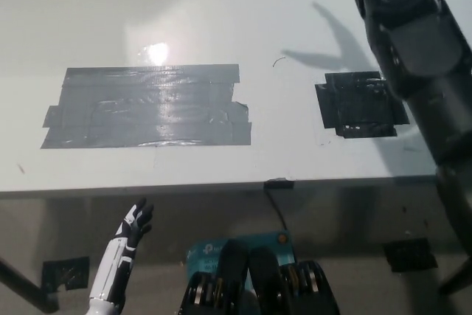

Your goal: A stapler is kept on the black spot marked on the desk infront of the robot. The robot picks up the stapler using its right hand and passes it to a person

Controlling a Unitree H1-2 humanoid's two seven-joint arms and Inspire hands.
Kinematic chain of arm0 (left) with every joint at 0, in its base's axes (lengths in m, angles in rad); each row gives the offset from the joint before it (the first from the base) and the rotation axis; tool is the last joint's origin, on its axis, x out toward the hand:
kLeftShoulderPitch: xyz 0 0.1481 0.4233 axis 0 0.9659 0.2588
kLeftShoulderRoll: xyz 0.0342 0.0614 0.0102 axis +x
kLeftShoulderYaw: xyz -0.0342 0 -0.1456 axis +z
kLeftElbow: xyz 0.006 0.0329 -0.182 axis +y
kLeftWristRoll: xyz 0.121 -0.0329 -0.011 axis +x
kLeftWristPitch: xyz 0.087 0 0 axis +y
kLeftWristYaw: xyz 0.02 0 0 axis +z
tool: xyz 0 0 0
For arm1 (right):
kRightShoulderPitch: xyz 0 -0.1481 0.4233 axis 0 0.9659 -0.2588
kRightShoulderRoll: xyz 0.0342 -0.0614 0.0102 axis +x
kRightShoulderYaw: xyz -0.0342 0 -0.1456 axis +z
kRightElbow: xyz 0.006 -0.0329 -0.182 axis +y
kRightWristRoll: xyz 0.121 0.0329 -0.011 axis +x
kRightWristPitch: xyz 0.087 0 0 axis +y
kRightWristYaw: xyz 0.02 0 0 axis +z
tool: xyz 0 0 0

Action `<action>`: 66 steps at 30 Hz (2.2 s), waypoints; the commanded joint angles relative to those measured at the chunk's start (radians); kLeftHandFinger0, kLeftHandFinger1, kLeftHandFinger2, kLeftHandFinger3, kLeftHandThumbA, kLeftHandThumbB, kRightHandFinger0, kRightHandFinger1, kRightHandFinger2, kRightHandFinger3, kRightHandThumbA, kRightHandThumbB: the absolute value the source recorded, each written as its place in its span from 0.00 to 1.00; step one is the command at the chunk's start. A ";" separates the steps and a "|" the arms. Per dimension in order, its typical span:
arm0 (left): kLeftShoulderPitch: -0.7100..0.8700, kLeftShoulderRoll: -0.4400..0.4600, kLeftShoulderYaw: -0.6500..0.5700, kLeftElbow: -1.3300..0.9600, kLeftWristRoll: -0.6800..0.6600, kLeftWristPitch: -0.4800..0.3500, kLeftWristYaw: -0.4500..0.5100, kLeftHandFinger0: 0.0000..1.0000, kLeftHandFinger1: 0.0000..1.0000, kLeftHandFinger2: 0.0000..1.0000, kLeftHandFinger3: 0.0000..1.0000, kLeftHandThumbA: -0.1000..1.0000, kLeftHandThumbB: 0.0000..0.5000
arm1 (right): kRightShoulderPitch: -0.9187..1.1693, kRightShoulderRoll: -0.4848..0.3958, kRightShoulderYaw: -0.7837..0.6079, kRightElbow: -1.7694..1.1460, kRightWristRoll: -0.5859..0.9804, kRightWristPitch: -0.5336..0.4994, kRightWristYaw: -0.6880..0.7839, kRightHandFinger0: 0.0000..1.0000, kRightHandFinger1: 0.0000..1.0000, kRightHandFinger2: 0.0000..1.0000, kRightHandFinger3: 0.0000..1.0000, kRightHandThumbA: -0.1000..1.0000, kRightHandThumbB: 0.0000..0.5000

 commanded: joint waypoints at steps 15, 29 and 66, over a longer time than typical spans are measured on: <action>0.063 0.005 -0.016 0.024 0.003 -0.040 -0.007 1.00 1.00 1.00 1.00 1.00 1.00 | 1.262 -0.270 -0.122 -1.821 0.333 0.007 -0.004 1.00 1.00 1.00 1.00 1.00 0.69; 0.082 0.009 -0.013 0.040 0.003 -0.059 -0.005 1.00 1.00 1.00 1.00 1.00 1.00 | 1.511 -0.201 -0.038 -1.708 0.367 -0.159 0.088 1.00 1.00 1.00 1.00 1.00 0.66; 0.044 0.012 -0.008 0.016 0.031 -0.024 0.010 1.00 1.00 1.00 1.00 1.00 1.00 | 1.388 -0.032 -0.059 -0.995 0.169 -0.287 0.168 1.00 1.00 1.00 1.00 1.00 0.48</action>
